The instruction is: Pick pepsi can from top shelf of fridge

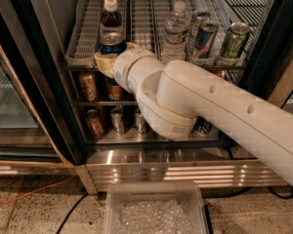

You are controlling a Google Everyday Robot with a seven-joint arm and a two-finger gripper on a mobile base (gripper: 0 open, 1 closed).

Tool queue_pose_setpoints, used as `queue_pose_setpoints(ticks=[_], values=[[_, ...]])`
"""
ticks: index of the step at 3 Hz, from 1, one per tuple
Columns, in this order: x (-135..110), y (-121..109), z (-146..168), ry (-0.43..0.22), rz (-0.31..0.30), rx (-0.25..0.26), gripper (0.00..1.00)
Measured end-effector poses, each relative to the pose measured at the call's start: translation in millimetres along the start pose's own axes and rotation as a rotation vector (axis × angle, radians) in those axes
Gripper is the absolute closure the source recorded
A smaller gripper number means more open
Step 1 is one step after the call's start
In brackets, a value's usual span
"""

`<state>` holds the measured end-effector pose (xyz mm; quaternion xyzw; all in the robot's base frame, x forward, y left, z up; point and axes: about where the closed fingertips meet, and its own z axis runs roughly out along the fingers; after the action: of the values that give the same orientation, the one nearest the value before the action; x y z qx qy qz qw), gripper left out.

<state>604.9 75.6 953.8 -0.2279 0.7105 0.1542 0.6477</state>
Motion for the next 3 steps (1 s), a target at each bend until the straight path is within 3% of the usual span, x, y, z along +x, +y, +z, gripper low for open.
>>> queue_pose_setpoints(ticks=[1,2,3], values=[[4.8,-32.5,-10.9,-0.053,-0.013,0.002,1.0],[4.8,-32.5,-10.8,-0.053,-0.013,0.002,1.0],[9.9,-26.0,-7.9,-0.038,-0.014,-0.053,1.0]])
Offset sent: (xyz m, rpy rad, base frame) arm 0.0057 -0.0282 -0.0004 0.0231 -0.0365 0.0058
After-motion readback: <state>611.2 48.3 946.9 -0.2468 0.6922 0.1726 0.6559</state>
